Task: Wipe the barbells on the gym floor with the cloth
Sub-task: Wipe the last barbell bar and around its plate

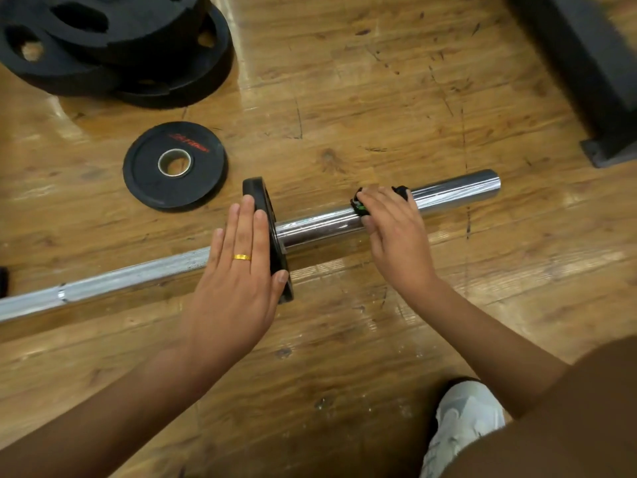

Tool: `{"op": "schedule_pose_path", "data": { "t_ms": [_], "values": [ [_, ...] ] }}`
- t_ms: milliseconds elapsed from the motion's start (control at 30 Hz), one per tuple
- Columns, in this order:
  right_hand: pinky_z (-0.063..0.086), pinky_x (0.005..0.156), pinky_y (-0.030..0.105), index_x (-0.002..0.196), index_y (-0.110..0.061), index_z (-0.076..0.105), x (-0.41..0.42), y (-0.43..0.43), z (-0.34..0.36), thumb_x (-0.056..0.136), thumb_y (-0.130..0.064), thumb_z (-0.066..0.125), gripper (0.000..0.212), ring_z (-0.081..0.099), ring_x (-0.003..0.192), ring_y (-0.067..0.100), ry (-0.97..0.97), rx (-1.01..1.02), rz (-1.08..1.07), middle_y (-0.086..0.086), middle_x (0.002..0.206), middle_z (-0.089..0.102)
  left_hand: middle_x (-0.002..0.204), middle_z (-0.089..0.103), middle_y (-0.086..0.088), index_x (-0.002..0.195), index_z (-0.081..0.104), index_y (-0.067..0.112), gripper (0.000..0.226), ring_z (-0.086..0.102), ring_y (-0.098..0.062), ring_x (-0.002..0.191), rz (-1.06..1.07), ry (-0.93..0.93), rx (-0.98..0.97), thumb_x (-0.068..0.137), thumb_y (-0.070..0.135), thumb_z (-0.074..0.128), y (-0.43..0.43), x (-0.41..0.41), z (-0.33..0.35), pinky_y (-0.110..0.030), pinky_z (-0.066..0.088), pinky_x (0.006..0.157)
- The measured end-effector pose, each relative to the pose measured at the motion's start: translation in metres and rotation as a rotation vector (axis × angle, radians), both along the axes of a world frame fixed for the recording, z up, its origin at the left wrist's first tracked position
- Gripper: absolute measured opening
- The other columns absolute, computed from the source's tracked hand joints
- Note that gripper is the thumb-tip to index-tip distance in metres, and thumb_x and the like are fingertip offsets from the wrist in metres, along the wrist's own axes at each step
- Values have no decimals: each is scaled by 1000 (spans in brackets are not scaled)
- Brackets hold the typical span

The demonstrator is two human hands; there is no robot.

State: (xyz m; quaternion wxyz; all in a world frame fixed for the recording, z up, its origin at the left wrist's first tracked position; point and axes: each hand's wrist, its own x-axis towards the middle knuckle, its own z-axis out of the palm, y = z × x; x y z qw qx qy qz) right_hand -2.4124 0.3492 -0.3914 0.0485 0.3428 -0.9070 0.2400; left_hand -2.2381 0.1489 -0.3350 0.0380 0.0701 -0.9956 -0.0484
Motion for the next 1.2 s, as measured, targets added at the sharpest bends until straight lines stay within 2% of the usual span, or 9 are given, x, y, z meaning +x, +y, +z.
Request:
{"op": "schedule_pose_path", "data": {
  "t_ms": [167,367,433,533,600,733,933,1100,1200],
  "values": [
    [20,123,47,141,-14,55,4,2,1,100,-11,57,42,45,139,21,16,57,126,2,144,56,165,-2,-27,156,5,-8,72,0,-38,155,-7,-40,-23,104,35,31,4,6,3,-54,13,122],
    [26,119,53,132,-11,62,-20,21,3,108,-24,39,35,53,130,25,4,-37,-190,5,131,65,166,-4,-25,157,4,-7,71,-2,-35,155,5,-54,-5,105,35,28,5,4,5,-54,12,123],
    [21,122,52,135,-12,60,-4,7,-3,107,-20,44,33,48,135,22,-18,-59,-123,2,137,61,166,-4,-24,157,4,-6,70,-3,-34,155,16,-56,15,105,36,25,3,1,5,-54,11,123],
    [11,125,39,141,-13,55,-1,-2,-5,103,-14,51,38,42,140,20,-6,-17,85,1,145,56,167,-6,-20,158,2,-3,71,-6,-30,155,42,-59,56,105,39,23,-5,-7,7,-52,6,125],
    [11,125,37,140,-13,56,-15,1,-5,103,-14,52,37,44,139,19,13,7,56,2,142,58,168,-10,-16,159,-1,2,70,-12,-26,155,57,-62,85,105,41,21,-11,-15,9,-49,1,125],
    [18,123,48,137,-12,59,-22,-9,-3,106,-20,45,35,46,137,22,7,-70,-122,3,139,61,167,-17,-11,161,-3,8,69,-17,-24,154,80,-39,108,105,41,23,-19,-23,16,-48,0,124],
    [21,123,45,138,-11,57,-25,-32,-4,103,-22,42,40,48,135,21,67,29,129,4,139,60,168,-7,-14,160,3,2,68,-8,-24,156,21,-25,44,106,37,24,-16,-33,6,-48,7,125],
    [20,123,44,132,-12,62,-41,-48,-1,105,-24,39,37,52,130,22,45,21,-84,4,130,66,168,-10,-10,160,-1,5,65,-12,-20,155,77,-18,135,108,35,23,-32,-59,17,-41,-2,125],
    [19,123,47,137,-11,59,-27,-63,-6,105,-23,41,38,47,135,22,31,-7,-11,4,137,61,168,-12,-9,160,-1,6,67,-14,-20,155,29,-32,147,108,34,29,-30,-59,18,-40,-3,124]
  ]
}}
